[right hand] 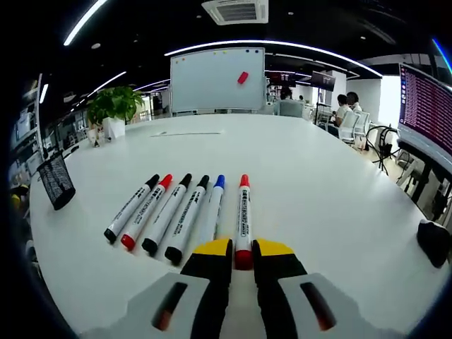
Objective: Pick up the whiteboard markers from the pen holder and place them facing the whiteboard neatly
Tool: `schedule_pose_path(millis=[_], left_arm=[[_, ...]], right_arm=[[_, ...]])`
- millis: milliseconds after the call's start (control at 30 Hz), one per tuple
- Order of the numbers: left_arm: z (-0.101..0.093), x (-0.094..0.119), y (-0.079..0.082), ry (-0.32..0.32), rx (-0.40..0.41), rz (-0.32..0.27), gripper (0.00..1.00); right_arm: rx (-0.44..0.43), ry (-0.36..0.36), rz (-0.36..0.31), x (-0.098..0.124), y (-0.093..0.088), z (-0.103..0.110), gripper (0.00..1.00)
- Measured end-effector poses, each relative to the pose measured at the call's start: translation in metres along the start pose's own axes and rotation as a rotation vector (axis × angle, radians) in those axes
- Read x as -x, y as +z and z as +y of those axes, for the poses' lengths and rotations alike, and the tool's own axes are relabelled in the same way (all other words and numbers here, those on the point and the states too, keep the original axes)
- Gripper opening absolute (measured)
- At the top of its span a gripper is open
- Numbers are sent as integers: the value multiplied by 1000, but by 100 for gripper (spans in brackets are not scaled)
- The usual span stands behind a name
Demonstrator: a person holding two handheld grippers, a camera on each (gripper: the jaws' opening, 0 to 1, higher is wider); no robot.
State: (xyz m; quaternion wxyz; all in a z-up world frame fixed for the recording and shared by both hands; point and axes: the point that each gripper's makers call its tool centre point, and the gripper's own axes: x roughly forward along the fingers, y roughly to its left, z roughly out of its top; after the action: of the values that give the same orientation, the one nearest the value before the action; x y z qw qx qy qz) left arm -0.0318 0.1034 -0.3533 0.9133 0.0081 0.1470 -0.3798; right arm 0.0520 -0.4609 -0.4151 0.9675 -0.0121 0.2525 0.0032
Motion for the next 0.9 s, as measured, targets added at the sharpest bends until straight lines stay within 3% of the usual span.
schedule_pose_path(millis=[467,733,900], left_arm=[[-2,-1,-1,-6,0,2,44],[-1,0,1,-2,-3,-2,44],[-1,0,1,-2,-4,-3,44]], right_arm=[[25,-12,3,18,-9,-2,25],[11,-6,-107,43,17,9,26],[-7,19,-186,60,36,22,34]])
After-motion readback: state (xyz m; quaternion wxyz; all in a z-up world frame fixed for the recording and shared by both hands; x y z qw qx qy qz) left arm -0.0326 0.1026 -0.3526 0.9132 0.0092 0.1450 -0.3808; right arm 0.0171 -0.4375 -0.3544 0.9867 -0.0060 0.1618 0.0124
